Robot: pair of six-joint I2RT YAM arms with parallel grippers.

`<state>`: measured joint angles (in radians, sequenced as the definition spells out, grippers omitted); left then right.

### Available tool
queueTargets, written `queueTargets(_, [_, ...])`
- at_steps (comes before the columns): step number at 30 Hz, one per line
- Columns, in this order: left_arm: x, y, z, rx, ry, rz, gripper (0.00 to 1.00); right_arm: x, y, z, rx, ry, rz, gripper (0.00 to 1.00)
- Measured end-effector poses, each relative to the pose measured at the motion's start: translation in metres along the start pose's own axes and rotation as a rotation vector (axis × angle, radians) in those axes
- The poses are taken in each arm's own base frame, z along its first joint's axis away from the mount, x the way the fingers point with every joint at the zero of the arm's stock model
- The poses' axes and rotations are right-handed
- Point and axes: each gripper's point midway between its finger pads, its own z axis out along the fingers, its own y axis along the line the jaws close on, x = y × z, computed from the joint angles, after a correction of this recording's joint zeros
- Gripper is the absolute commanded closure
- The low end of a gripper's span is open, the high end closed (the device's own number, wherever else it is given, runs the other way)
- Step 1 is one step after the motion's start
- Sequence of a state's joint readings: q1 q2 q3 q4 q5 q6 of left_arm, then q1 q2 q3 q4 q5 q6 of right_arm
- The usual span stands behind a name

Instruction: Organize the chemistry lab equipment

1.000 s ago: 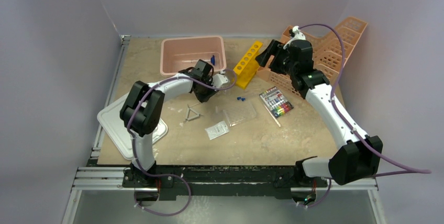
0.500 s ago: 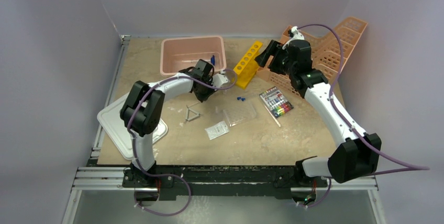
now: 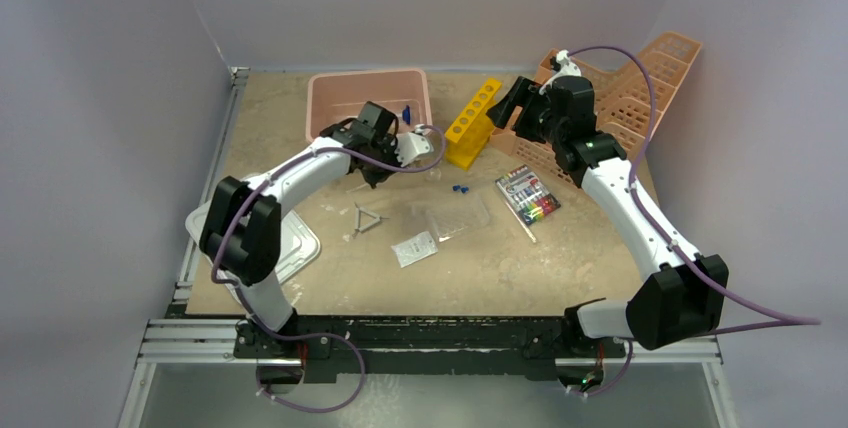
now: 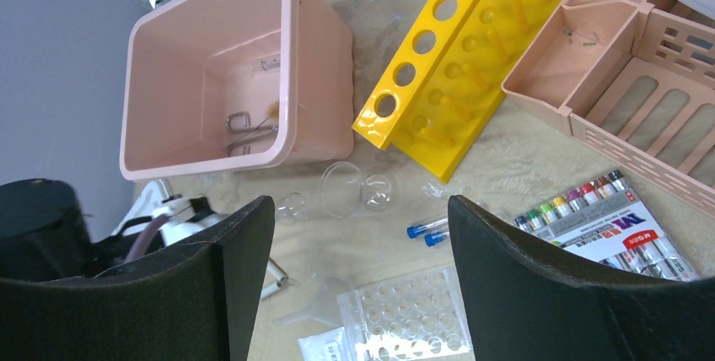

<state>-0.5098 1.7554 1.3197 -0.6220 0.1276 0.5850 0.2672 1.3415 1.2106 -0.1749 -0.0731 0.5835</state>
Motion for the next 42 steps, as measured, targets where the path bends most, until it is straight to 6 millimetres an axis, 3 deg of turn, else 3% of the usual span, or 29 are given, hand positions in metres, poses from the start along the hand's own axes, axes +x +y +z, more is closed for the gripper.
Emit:
queueTargets(7, [-0.012,0.002,-0.035,-0.024,-0.047,0.030,1.00,0.000,0.000,0.000,0.001,0.000,0.003,0.23])
queueTargets(14, [-0.041,0.019,-0.072,-0.077,-0.125,0.067,1.00,0.000,0.000,0.000,0.001,0.000,0.010,0.23])
queueTargets(20, [-0.067,0.053,-0.106,-0.152,-0.185,0.105,1.00,0.000,0.000,0.000,0.003,-0.002,0.011,0.23])
queueTargets(24, [-0.083,0.082,-0.114,-0.202,-0.215,0.131,1.00,0.000,0.000,0.000,0.005,-0.003,0.011,0.23])
queueTargets(28, [-0.086,0.100,-0.104,-0.202,-0.207,0.153,1.00,-0.001,-0.001,0.000,0.010,-0.006,0.010,0.23])
queueTargets(32, [-0.073,0.116,-0.080,-0.179,-0.161,0.154,1.00,-0.004,-0.001,-0.001,0.014,-0.008,0.004,0.23])
queueTargets(38, [-0.039,0.146,-0.028,-0.135,-0.070,0.118,1.00,-0.019,0.005,0.008,0.021,-0.024,-0.005,0.22])
queueTargets(42, [-0.028,0.158,0.004,-0.102,-0.043,0.119,1.00,-0.023,0.006,0.017,0.036,-0.009,-0.013,0.22])
